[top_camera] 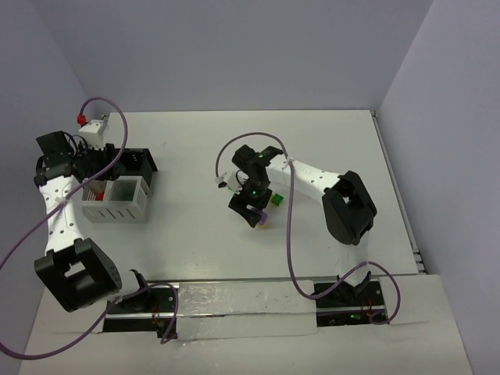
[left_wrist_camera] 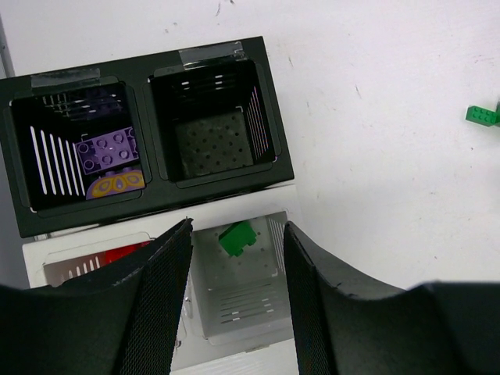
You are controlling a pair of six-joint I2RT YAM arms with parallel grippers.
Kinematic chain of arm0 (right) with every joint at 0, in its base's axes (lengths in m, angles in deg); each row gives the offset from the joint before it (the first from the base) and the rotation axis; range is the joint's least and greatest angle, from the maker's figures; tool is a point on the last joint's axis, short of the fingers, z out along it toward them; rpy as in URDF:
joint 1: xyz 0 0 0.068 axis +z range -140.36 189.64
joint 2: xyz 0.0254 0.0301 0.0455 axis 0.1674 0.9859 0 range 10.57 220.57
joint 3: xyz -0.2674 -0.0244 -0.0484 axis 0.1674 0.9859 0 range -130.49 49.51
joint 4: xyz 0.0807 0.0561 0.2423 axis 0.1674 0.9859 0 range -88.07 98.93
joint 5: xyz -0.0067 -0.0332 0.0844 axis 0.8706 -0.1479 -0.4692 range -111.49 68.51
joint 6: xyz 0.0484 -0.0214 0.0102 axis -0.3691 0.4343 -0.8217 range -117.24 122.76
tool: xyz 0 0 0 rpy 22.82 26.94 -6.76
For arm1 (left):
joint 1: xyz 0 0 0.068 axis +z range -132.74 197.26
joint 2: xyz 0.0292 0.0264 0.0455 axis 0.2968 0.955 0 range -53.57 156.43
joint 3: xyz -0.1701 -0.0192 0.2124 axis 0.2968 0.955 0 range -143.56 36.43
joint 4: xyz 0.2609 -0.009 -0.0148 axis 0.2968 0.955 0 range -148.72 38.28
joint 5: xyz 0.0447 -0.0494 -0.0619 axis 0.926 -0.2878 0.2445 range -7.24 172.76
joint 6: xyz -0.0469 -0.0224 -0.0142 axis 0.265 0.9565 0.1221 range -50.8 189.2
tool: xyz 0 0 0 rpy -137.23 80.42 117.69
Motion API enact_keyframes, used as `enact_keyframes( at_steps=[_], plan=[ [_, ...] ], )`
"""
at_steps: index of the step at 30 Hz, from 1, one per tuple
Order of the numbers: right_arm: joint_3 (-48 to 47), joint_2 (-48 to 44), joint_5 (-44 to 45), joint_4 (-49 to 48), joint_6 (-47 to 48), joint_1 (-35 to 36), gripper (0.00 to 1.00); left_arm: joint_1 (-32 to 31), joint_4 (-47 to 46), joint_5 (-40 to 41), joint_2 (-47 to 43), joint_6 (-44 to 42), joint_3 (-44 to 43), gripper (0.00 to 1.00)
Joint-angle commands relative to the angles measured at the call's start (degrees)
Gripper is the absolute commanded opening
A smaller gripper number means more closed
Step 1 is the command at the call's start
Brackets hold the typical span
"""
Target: Sort the legos into containers by color
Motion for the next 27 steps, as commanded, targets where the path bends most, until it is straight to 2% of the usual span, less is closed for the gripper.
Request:
enact_keyframes(
  at_steps=[1,3,9,11,13,15,17,20,21,22,24,27],
  plan=[
    [-1.7,1.5,2.2,-2.8,-1.9,1.4,0.77,-0.3,-2.9,0.2,-1.8,1.0,0.7,0.57],
    [-1.7,2.6,3.4,-3.5,-2.4,1.6,0.73,-0.4,-3.1,0.1,-1.8,1.2,0.8,0.57],
    [-2.0,5.0,8.2,-5.1,-2.6,1.7,0.47,-0.4,-2.8,0.1,-0.8,0.8,-0.2,0.57],
    [-1.7,5.0,9.0,-5.7,-2.7,1.6,0.36,-0.3,-2.8,-0.1,-0.7,0.7,-0.5,0.57],
    [-1.8,4.6,9.1,-5.7,-2.5,1.1,0.13,-0.4,-2.6,-1.2,-0.5,0.5,-0.7,0.56],
    [-3.0,3.5,8.2,-4.8,-2.5,0.0,0.02,-0.3,-1.3,-4.2,-0.2,-0.5,-1.3,0.56],
    [-6.8,2.3,2.6,-3.6,-2.5,-1.9,0.00,-0.4,2.6,-11.1,0.8,-3.0,-3.0,0.56],
    [-17.6,3.2,-13.9,-1.0,-6.6,-8.1,0.00,-1.6,16.3,-24.3,5.1,-12.0,-8.4,0.58],
    [-23.5,4.5,-17.6,-0.5,-8.0,-9.6,0.00,-2.3,20.5,-26.8,6.6,-14.7,-10.1,0.59],
    [-24.1,4.7,-18.0,-0.5,-8.7,-10.3,0.00,-2.9,21.0,-28.9,7.9,-17.3,-11.4,0.59],
    [-33.6,7.3,-27.4,-4.0,-12.2,-11.6,0.00,-4.2,33.1,-33.6,11.0,-25.0,-15.2,0.60],
    [-36.7,8.4,-34.9,-12.4,-18.6,-12.0,0.00,-5.6,40.3,-37.9,13.9,-28.5,-17.1,0.60]
  ],
)
